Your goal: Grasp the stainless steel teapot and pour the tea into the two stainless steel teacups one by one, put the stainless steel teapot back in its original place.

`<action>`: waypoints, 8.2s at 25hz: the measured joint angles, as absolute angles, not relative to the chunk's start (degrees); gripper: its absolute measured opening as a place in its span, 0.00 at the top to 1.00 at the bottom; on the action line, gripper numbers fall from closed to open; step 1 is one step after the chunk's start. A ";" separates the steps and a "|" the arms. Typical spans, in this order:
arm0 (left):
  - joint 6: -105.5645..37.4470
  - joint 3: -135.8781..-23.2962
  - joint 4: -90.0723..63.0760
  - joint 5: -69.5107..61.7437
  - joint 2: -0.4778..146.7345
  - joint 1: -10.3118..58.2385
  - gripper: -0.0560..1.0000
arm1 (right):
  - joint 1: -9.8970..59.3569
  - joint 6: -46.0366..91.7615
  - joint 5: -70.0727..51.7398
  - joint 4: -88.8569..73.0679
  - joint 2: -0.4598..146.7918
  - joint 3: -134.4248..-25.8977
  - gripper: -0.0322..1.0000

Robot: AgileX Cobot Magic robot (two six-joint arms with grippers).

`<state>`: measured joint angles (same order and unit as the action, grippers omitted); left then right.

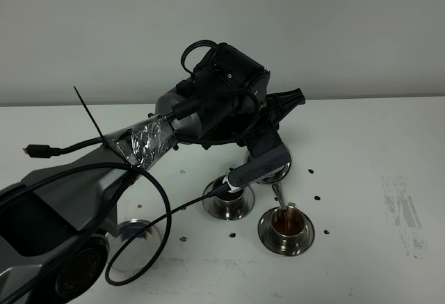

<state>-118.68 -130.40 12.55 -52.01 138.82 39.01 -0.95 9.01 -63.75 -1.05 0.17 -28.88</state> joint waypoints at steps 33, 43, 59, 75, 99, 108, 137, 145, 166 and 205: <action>-118.68 -130.40 13.43 -51.73 138.82 39.01 0.70 | -0.95 9.01 -63.75 -0.93 0.17 -28.88 0.49; -118.68 -130.40 13.82 -50.72 138.82 39.56 0.70 | -0.95 9.01 -63.75 0.00 0.17 -28.88 0.49; -118.68 -130.40 15.33 -50.72 138.82 39.61 0.70 | -0.95 9.01 -63.75 0.00 0.17 -28.88 0.49; -118.68 -130.40 13.05 -50.72 138.82 39.48 0.70 | -0.95 9.01 -63.75 0.37 0.17 -28.88 0.49; -115.40 -130.40 8.48 -50.60 137.92 36.37 0.70 | -0.95 9.01 -63.75 0.37 0.17 -28.88 0.49; -111.91 -130.80 6.75 -50.36 137.15 35.65 0.70 | -0.95 9.01 -63.75 0.37 0.17 -28.88 0.49; -33.44 -144.12 14.20 -67.48 136.02 28.35 0.70 | -0.95 9.01 -63.75 0.37 0.17 -28.88 0.49; -28.46 -144.12 9.02 -67.48 135.98 27.64 0.70 | -0.95 9.01 -63.75 0.37 0.17 -28.88 0.49; -27.89 -144.12 5.06 -67.53 134.18 25.92 0.70 | -0.95 9.01 -63.75 0.37 0.17 -28.88 0.49; -1.31 -142.33 -2.24 -67.53 134.11 32.49 0.70 | -0.95 9.01 -63.75 0.37 0.17 -28.88 0.49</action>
<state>-1.31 -142.33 -2.24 -67.53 134.11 32.49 -0.95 9.01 -63.75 0.37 0.17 -28.88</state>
